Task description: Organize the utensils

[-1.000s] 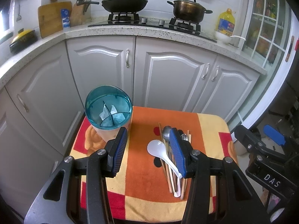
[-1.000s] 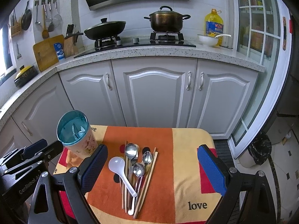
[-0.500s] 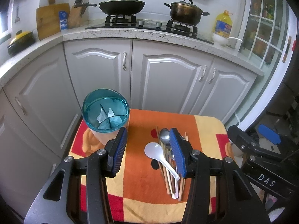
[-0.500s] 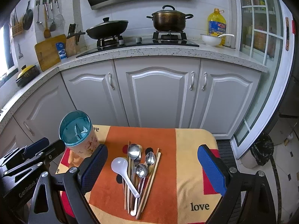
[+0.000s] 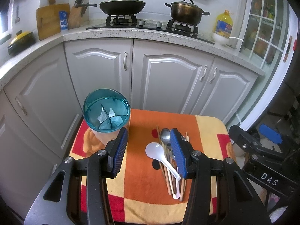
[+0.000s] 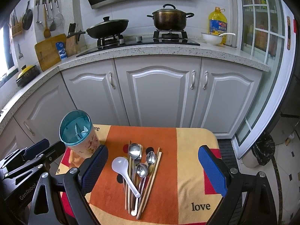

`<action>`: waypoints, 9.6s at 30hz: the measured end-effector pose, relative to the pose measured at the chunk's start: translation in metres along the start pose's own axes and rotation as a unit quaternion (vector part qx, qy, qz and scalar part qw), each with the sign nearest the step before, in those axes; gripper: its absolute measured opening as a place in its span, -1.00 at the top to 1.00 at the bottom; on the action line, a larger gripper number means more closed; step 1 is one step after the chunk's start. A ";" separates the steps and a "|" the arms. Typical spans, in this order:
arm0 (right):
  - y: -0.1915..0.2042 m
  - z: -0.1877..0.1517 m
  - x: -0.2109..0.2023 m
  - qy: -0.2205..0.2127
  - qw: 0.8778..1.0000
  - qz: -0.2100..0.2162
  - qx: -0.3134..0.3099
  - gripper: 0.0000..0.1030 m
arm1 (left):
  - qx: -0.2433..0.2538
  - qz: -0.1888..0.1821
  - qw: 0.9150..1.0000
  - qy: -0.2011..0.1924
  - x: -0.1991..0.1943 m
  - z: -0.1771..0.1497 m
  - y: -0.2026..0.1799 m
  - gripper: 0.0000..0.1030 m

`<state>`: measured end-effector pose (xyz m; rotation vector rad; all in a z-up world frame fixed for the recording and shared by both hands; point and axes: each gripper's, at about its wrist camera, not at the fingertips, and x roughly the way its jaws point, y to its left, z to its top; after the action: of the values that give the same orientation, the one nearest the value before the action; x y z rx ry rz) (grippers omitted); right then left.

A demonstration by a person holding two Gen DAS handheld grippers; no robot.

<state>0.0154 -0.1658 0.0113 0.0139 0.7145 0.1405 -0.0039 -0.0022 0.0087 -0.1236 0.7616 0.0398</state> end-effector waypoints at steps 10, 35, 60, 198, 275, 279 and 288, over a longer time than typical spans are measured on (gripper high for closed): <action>0.003 -0.001 0.000 0.003 1.000 0.003 -0.002 -0.87 | -0.002 0.000 1.000 -0.004 -0.003 0.001 0.003 0.10; 0.003 -0.005 0.007 0.012 1.000 0.001 -0.004 -0.87 | -0.004 0.002 1.000 0.020 0.002 0.003 0.008 0.10; -0.002 -0.013 0.023 0.036 0.999 0.012 0.001 -0.87 | -0.016 -0.006 0.999 0.042 0.021 -0.009 0.010 0.10; -0.078 -0.025 0.204 0.130 0.954 0.262 -0.058 0.95 | -0.077 -0.117 0.985 0.102 0.102 0.013 0.042 0.98; 0.100 0.071 0.136 0.025 0.953 0.278 -0.118 0.22 | -0.041 0.055 0.998 -0.014 0.078 0.068 0.095 0.13; 0.078 0.059 0.122 0.029 0.959 0.260 -0.106 0.21 | -0.030 0.035 0.999 -0.010 0.070 0.060 0.072 0.13; 0.019 0.029 0.099 0.041 0.971 0.217 -0.087 0.21 | -0.005 -0.009 1.000 0.010 0.066 0.043 0.027 0.13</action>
<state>0.1058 -0.1326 -0.0296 -0.0041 0.7726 0.6267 0.0710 0.0294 -0.0089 -0.1406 0.7798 0.0262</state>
